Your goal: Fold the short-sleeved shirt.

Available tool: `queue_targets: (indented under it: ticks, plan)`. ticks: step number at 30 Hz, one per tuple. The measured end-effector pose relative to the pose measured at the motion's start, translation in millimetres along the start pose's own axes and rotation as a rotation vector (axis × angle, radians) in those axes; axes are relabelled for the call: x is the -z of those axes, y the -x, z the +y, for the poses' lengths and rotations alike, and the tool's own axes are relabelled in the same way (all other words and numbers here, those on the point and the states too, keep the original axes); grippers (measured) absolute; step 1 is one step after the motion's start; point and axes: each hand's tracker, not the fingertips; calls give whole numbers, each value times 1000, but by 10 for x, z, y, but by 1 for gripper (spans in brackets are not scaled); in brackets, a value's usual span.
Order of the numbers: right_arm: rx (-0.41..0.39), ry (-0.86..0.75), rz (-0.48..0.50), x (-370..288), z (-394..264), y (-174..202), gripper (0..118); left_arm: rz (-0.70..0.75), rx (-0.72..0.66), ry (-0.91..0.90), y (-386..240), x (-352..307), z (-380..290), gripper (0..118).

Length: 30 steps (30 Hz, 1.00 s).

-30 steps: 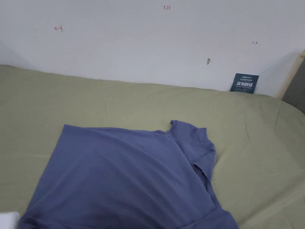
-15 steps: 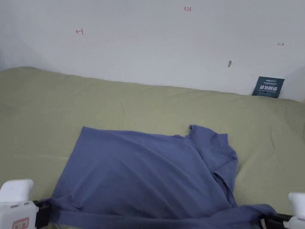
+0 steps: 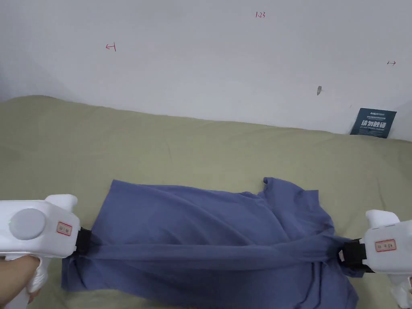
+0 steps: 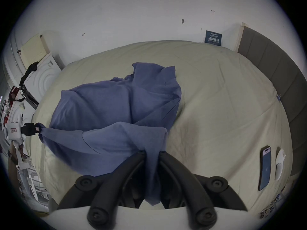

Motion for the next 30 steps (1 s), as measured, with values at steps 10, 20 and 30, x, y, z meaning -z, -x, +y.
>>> queue_targets:
  ticks: [10,20,30]
  plan:
    - [-25,-266,-14,-385,-240,235,97,-43,-73,-354,-51,-418,-276,91]
    - [-49,-418,-106,-1124,-1469,868,1,100,50,-573,-641,-1178,-1506,0]
    - [36,-387,-69,-1091,-2022,946,1,68,-2,-412,-589,-1058,-1916,0]
